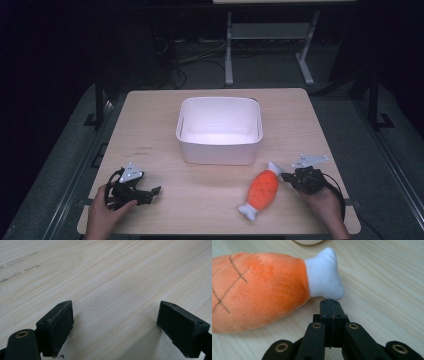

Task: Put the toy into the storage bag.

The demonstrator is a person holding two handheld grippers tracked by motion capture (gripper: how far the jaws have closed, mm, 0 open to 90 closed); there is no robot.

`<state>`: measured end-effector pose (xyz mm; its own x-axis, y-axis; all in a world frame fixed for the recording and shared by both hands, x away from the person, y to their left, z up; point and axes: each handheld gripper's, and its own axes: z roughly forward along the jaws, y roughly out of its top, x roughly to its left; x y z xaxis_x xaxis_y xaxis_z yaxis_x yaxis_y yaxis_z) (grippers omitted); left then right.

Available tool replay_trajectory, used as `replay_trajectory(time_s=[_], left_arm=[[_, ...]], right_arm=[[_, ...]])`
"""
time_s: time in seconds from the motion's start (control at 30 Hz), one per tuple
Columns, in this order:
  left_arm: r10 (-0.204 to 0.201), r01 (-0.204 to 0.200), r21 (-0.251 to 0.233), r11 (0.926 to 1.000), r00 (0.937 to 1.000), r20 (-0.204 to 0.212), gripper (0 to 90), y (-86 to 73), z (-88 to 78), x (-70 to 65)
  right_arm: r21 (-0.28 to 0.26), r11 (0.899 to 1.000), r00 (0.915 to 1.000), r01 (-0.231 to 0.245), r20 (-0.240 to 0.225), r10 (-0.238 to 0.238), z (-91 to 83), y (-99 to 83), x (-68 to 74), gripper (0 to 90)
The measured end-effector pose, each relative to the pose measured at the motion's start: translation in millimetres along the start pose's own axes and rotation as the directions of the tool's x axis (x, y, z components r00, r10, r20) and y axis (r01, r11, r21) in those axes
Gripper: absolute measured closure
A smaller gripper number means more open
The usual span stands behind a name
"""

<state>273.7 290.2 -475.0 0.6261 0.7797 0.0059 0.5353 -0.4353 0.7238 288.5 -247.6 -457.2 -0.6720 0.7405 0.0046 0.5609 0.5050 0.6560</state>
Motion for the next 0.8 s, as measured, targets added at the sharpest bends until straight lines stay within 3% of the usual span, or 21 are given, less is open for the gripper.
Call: replay_trajectory(time_s=[0.63, 0.77, 0.8], left_arm=[[0.000, 0.000, 0.000, 1.0000, 1.0000, 0.000, 12.9, 0.0, 0.0, 0.0], [0.000, 0.000, 0.000, 1.0000, 1.0000, 0.000, 12.9, 0.0, 0.0, 0.0], [0.000, 0.000, 0.000, 1.0000, 1.0000, 0.000, 12.9, 0.0, 0.0, 0.0]], right_arm=[[-0.010, 0.999, 0.9995, 0.031, -0.008, -0.031, 12.8, 20.6, -1.3, 89.7], [-0.018, 0.999, 0.9995, 0.028, -0.013, -0.028, 6.4, 21.1, 1.4, 89.7], [-0.040, 0.999, 0.9994, 0.021, -0.025, -0.022, -1.7, 22.8, 5.2, 89.7]])
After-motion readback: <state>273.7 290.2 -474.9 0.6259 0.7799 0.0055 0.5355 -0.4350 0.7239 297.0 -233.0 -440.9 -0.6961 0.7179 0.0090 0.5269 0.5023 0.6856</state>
